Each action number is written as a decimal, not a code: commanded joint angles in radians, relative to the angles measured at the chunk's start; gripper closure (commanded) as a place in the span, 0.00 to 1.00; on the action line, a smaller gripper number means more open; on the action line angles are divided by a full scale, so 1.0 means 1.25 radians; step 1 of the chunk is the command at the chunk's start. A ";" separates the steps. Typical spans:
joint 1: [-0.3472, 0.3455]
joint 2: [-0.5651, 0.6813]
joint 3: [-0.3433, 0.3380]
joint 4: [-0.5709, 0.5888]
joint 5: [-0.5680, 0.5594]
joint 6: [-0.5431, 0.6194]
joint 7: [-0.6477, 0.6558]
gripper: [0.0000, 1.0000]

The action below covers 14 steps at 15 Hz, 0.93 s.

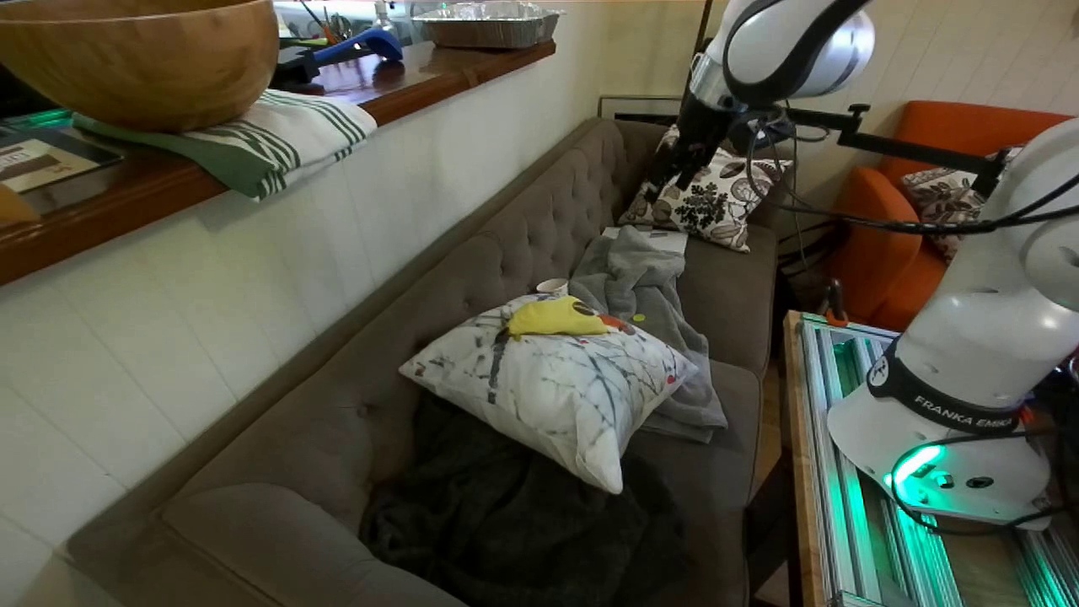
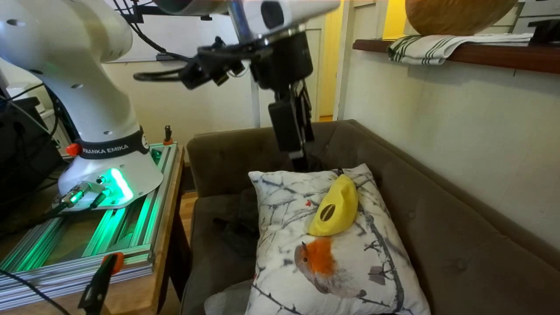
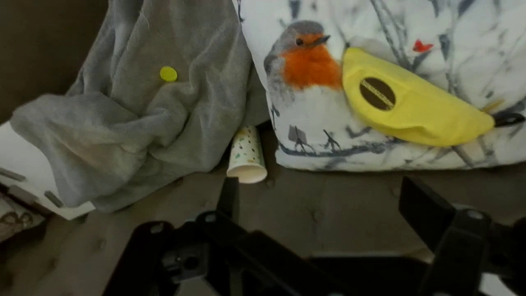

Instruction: Put the yellow ring into the cup

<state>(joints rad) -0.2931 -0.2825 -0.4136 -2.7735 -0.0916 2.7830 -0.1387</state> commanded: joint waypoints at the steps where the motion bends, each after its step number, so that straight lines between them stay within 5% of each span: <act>1: -0.021 0.047 0.014 0.002 0.022 0.001 -0.006 0.00; 4: -0.023 0.135 0.009 0.016 0.034 0.001 -0.003 0.00; 11: -0.023 0.140 0.009 0.023 0.036 0.001 -0.002 0.00; 14: -0.006 0.216 0.002 0.065 0.114 0.006 -0.019 0.00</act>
<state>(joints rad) -0.2994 -0.0988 -0.4228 -2.7419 -0.0379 2.7872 -0.1391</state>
